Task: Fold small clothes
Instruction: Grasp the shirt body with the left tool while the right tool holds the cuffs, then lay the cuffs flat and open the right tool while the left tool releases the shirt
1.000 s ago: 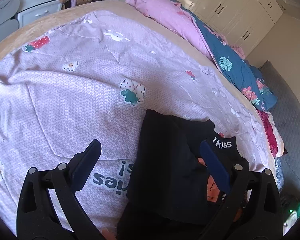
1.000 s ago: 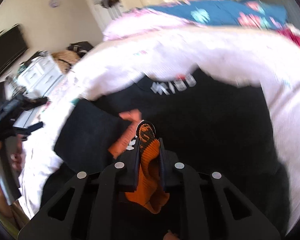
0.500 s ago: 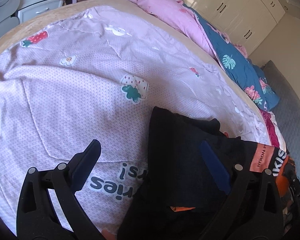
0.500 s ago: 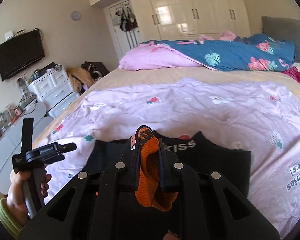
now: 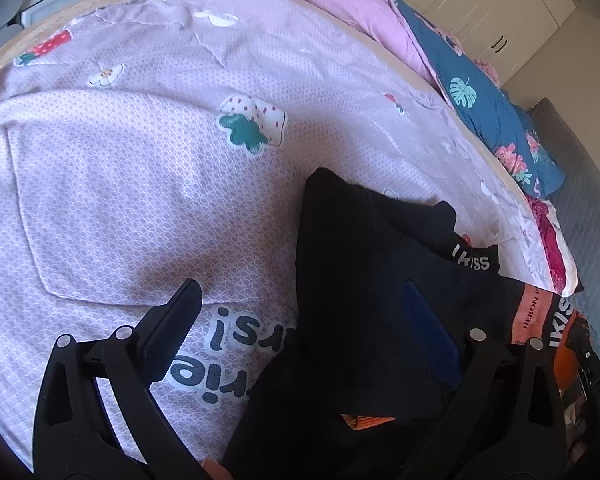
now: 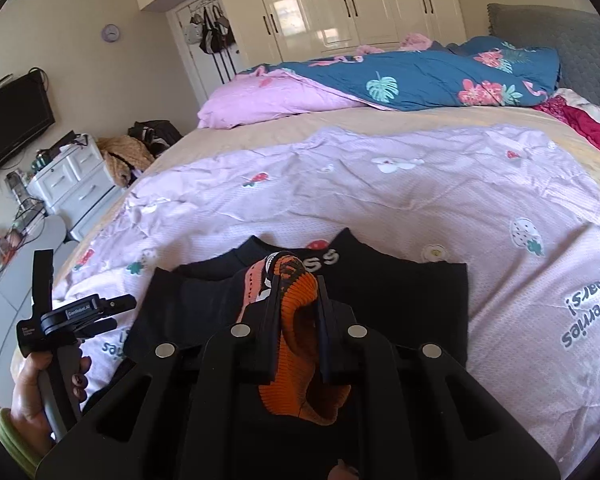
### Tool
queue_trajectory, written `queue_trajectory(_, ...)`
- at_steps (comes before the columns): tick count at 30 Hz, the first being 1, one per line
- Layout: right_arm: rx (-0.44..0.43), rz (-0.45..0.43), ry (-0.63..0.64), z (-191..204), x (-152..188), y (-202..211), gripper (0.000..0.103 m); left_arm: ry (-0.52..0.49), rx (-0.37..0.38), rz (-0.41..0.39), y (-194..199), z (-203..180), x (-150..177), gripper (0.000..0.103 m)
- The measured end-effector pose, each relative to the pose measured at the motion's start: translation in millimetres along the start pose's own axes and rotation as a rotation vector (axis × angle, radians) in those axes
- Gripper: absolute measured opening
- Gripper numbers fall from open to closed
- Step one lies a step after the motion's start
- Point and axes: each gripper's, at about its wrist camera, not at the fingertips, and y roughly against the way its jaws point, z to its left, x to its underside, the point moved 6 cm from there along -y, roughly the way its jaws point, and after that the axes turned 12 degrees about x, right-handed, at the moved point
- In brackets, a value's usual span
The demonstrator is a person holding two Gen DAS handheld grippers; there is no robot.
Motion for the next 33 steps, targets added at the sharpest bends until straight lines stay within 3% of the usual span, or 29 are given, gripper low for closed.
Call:
queue_trajectory(3, 0.018, 0.018, -0.01, -5.6, 3.9, -6.7, 0.014, -0.008, 0.009, 0.021, -7.8, -0.7, 3.6, 0.092)
queue_trajectory(8, 0.05, 0.056, -0.019, -13.3, 10.1, -17.5, 0.014, -0.047, -0.023, 0.038, -15.6, -3.3, 6.7, 0.071)
queue_trajectory(9, 0.06, 0.065, -0.019, -14.9, 11.7, -19.7, 0.014, -0.05, -0.025, 0.038, -16.0, -3.4, 7.0, 0.064)
queue_trajectory(11, 0.067, 0.074, -0.02, -16.7, 13.9, -21.9, 0.014, -0.059, -0.025, 0.037, -17.2, -4.4, 8.1, 0.017)
queue_trajectory(12, 0.071, 0.086, -0.021, -17.8, 15.5, -23.8, 0.014, -0.067, -0.021, 0.048, -19.2, -5.5, 9.8, 0.008)
queue_trajectory(20, 0.072, 0.108, -0.016, -17.9, 20.4, -27.8, 0.014, -0.124, -0.043, 0.023, -5.2, -16.0, 6.3, 0.003)
queue_trajectory(28, 0.149, 0.211, -0.032, -32.8, 37.7, -48.9, 0.015, -0.138, -0.075, 0.057, -19.7, -12.3, 12.5, 0.003)
queue_trajectory(33, 0.204, 0.231, -0.022, -36.5, 43.9, -55.0, 0.022, -0.145, -0.074, 0.057, -18.7, -14.7, 11.7, 0.005)
